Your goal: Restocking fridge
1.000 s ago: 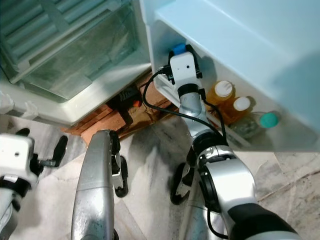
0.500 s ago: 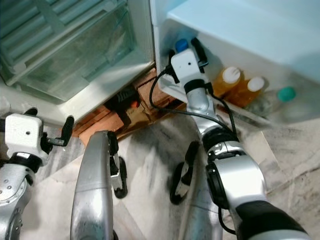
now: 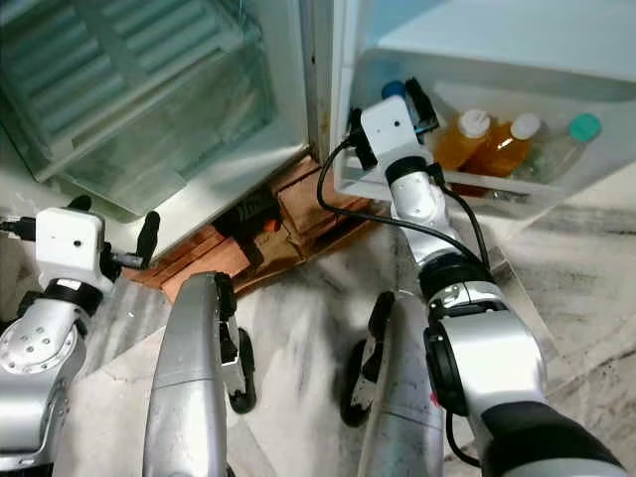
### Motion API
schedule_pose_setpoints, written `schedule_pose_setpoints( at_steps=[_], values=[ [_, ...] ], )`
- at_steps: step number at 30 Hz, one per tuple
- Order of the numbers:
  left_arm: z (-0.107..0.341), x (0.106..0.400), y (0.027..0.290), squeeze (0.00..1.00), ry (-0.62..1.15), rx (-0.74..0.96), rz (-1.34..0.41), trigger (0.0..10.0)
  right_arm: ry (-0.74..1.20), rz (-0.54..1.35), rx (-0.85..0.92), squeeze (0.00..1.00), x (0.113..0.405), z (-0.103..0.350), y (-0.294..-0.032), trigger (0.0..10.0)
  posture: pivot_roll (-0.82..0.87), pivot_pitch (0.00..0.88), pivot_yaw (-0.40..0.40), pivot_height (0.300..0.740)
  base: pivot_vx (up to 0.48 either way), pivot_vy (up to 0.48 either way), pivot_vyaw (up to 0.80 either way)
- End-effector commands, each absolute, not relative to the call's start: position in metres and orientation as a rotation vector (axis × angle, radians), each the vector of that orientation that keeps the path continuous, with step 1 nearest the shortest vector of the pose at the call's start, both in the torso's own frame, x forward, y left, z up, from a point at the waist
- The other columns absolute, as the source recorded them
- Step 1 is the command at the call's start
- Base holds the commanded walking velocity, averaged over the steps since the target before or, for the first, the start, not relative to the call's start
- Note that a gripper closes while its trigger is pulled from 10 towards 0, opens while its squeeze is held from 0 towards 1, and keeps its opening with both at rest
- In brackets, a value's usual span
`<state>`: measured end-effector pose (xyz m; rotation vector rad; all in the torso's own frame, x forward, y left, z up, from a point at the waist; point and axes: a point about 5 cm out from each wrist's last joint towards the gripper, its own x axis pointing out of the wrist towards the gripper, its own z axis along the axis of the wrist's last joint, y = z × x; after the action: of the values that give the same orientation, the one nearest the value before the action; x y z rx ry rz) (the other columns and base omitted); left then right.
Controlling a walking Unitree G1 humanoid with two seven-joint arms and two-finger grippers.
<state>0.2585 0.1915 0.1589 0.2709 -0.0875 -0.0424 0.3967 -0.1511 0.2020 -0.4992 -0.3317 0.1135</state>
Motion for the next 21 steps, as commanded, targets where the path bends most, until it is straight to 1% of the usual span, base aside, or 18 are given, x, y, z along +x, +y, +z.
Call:
schedule_pose_setpoints(
  at_steps=[1, 5, 9, 11, 12, 13, 15, 16, 18, 21],
  values=[
    [0.149, 0.258, 0.196, 0.00, -0.060, 0.273, -0.027, 10.0, -0.312, 0.159, -0.462, 1.00, 0.391, 0.191, -0.149, 10.0, 0.14, 0.190, 0.067, 0.558, 0.000, 0.000, 0.00],
    [0.145, 0.264, 0.198, 0.00, -0.059, 0.267, -0.023, 10.0, -0.242, 0.184, -0.395, 1.00, 0.382, 0.172, -0.155, 10.0, 0.11, 0.171, 0.077, 0.558, 0.000, 0.000, 0.00],
    [0.140, 0.267, 0.197, 0.00, -0.057, 0.261, -0.024, 10.0, -0.212, 0.199, -0.384, 1.00, 0.372, 0.155, -0.159, 10.0, 0.08, 0.147, 0.075, 0.558, 0.000, 0.000, 0.00],
    [0.137, 0.269, 0.196, 0.00, -0.062, 0.256, -0.020, 10.0, -0.198, 0.186, -0.377, 1.00, 0.361, 0.145, -0.164, 10.0, 0.07, 0.130, 0.064, 0.558, 0.000, 0.000, 0.00],
    [0.137, 0.269, 0.196, 0.00, -0.062, 0.256, -0.020, 10.0, -0.198, 0.186, -0.377, 1.00, 0.361, 0.145, -0.164, 10.0, 0.07, 0.130, 0.064, 0.558, 0.000, 0.000, 0.00],
    [0.136, 0.269, 0.197, 0.00, -0.068, 0.253, -0.012, 10.0, -0.187, 0.162, -0.369, 1.00, 0.352, 0.138, -0.169, 10.0, 0.07, 0.118, 0.055, 0.558, 0.000, 0.000, 0.00],
    [0.135, 0.268, 0.198, 0.00, -0.072, 0.250, -0.005, 10.0, -0.187, 0.144, -0.364, 1.00, 0.345, 0.135, -0.173, 10.0, 0.07, 0.114, 0.052, 0.558, 0.000, 0.000, 0.00],
    [0.133, 0.268, 0.197, 0.00, -0.072, 0.249, -0.002, 10.0, -0.186, 0.136, -0.364, 1.00, 0.342, 0.133, -0.175, 10.0, 0.07, 0.098, 0.044, 0.558, 0.000, 0.000, 0.00],
    [0.128, 0.264, 0.200, 0.00, -0.067, 0.246, 0.032, 10.0, -0.180, 0.087, -0.341, 1.00, 0.322, 0.120, -0.181, 10.0, 0.07, 0.067, 0.024, 0.558, 0.000, 0.000, 0.00],
    [0.123, 0.261, 0.203, 0.00, -0.061, 0.242, 0.061, 10.0, -0.174, 0.053, -0.290, 1.00, 0.304, 0.109, -0.182, 10.0, 0.07, 0.049, 0.016, 0.558, 0.000, 0.000, 0.00]
  ],
)
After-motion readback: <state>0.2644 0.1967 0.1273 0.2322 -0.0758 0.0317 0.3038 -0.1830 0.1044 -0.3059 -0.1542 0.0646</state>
